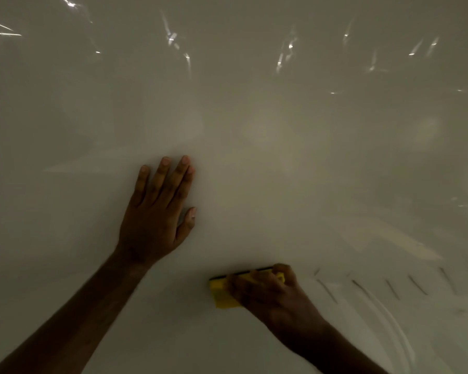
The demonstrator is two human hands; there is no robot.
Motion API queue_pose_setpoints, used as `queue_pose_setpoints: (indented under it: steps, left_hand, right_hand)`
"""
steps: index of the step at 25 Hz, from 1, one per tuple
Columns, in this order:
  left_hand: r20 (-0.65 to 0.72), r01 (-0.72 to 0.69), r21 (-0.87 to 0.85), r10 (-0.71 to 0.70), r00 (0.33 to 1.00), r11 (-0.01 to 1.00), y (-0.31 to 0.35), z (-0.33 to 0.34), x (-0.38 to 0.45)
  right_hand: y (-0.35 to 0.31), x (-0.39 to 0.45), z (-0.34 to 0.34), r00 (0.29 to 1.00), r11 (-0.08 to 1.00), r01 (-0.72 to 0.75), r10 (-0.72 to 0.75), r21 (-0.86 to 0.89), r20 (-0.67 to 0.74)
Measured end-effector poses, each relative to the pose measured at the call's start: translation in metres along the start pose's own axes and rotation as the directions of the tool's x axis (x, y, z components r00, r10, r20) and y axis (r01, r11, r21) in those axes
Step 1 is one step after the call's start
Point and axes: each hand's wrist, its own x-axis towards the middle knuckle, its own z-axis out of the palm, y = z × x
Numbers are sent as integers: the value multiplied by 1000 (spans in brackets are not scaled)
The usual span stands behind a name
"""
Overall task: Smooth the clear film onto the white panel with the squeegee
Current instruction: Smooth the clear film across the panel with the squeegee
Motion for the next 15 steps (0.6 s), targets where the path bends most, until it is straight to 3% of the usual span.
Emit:
queue_pose_setpoints:
  steps: [4, 7, 11, 15]
  left_hand:
    - [14, 0, 5, 0, 1000, 1000, 1, -1, 2]
    - [19, -11, 5, 11, 1000, 1000, -2, -2, 1]
    - [20, -5, -6, 5, 1000, 1000, -1, -3, 1]
    - [16, -5, -3, 5, 1000, 1000, 0, -2, 1]
  right_hand:
    - [4, 55, -13, 990, 992, -125, 126, 32, -55]
    - [-28, 68, 10, 998, 995, -40, 44, 89, -43]
    - [-35, 8, 25, 996, 993, 83, -80, 81, -43]
    - [12, -50, 2, 995, 993, 97, -98, 74, 11]
